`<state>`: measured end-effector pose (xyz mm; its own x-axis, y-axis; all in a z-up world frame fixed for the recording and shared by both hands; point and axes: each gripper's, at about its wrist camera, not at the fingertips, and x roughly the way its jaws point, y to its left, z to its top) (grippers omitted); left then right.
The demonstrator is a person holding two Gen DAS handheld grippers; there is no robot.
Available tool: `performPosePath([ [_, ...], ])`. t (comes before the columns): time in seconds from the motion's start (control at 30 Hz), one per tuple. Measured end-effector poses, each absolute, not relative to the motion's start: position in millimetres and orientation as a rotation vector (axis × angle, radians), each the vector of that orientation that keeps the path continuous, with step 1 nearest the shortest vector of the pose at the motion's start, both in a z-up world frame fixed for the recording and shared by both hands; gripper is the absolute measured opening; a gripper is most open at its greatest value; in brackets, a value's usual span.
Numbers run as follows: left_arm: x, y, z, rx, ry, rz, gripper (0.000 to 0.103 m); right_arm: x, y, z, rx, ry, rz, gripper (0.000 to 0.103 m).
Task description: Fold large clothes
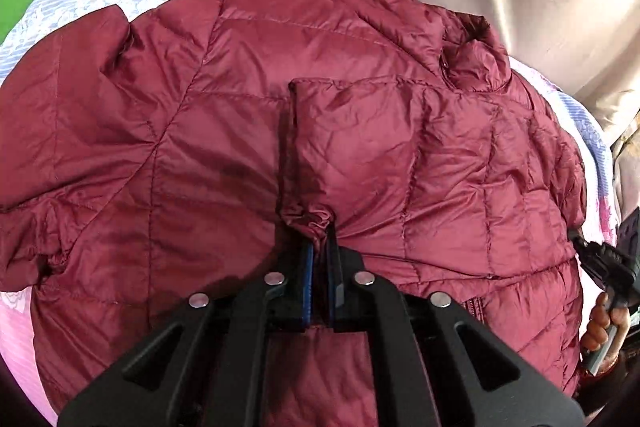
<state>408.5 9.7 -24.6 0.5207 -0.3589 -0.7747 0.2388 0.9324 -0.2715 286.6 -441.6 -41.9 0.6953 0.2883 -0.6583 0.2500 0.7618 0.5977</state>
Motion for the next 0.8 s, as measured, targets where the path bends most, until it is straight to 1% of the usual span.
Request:
performPosePath([
  [0.07,406.1,10.4,-25.2,-0.130,0.950,-0.367,0.004,271.5,-435.5,-29.3,0.673,0.813,0.006,0.005],
  [0.13,403.4,9.5,-26.4,-0.109,0.934,-0.359,0.005,257.6,-422.2,-8.2,0.555,0.791,-0.112,0.007],
  [0.17,401.5,8.2,-26.7,-0.100,0.925,-0.354,0.005,253.4,-417.6,3.8,0.480,0.768,-0.178,0.010],
  [0.23,394.8,2.9,-27.2,-0.073,0.904,-0.342,0.005,253.7,-402.1,31.7,0.344,0.701,-0.219,0.010],
  [0.3,390.1,0.7,-27.1,-0.047,0.886,-0.332,0.005,275.9,-375.8,54.1,0.254,0.683,-0.142,0.010],
  [0.37,387.8,1.1,-26.7,-0.032,0.873,-0.326,0.005,313.0,-343.2,59.1,0.176,0.722,-0.028,0.011],
  [0.47,383.8,1.1,-26.9,-0.014,0.857,-0.329,0.005,364.7,-310.6,29.8,0.078,0.831,0.036,0.008],
  [0.53,384.0,2.9,-27.7,-0.012,0.853,-0.335,0.006,389.6,-320.5,7.0,0.106,0.877,0.007,0.000],
  [0.6,383.1,4.1,-28.0,-0.009,0.849,-0.340,0.006,404.9,-357.5,-13.2,0.335,0.885,0.065,0.000],
  [0.67,381.0,3.4,-28.1,-0.002,0.844,-0.339,0.007,404.5,-378.4,-18.5,0.491,0.872,0.101,0.000],
  [0.73,380.3,5.6,-28.2,-0.005,0.843,-0.341,0.007,389.0,-378.3,-2.2,0.469,0.847,0.033,0.000],
  [0.8,385.2,4.8,-28.9,-0.022,0.846,-0.347,0.007,361.6,-370.5,23.0,0.362,0.788,-0.021,0.000],
])
